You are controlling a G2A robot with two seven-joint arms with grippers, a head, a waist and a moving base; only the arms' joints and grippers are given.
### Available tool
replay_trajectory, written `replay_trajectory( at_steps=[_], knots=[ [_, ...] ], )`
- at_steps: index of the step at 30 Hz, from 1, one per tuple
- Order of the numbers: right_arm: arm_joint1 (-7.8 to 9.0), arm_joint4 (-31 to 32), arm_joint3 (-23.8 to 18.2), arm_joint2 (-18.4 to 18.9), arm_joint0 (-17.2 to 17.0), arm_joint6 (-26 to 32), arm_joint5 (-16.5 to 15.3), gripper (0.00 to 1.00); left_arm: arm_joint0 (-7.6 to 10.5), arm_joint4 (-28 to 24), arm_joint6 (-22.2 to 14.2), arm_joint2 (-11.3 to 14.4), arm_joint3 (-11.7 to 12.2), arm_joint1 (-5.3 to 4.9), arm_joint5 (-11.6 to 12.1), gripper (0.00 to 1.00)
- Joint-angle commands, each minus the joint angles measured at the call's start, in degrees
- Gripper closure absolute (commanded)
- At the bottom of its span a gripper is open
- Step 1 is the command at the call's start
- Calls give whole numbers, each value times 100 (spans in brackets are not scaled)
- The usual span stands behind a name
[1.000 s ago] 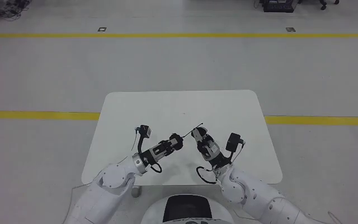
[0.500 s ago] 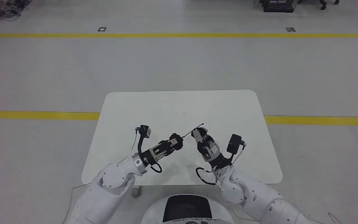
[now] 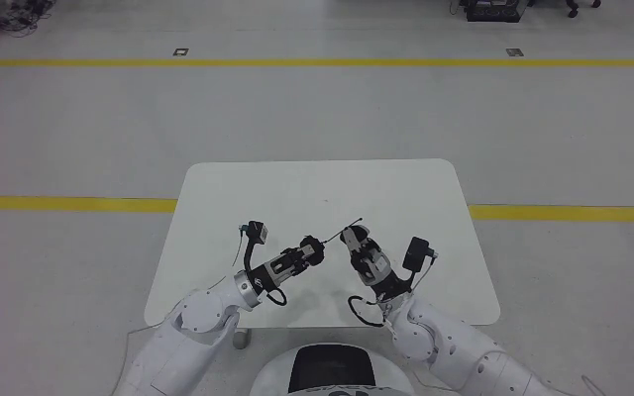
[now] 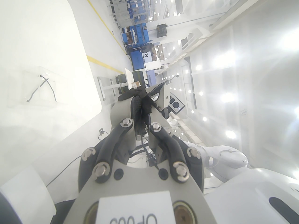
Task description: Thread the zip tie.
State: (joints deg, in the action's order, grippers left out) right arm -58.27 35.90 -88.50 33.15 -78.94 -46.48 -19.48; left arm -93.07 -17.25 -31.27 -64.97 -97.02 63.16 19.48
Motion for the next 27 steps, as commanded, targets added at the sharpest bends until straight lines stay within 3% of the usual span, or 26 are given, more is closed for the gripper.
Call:
replay_trajectory(
  at_steps=[1, 27],
  knots=[
    [2, -6, 3, 5, -5, 11, 0, 100, 0, 0, 0, 0, 0, 0, 0, 100],
    [-59, -75, 81, -3, 37, 97, 0, 100, 0, 0, 0, 0, 0, 0, 0, 100]
  ],
)
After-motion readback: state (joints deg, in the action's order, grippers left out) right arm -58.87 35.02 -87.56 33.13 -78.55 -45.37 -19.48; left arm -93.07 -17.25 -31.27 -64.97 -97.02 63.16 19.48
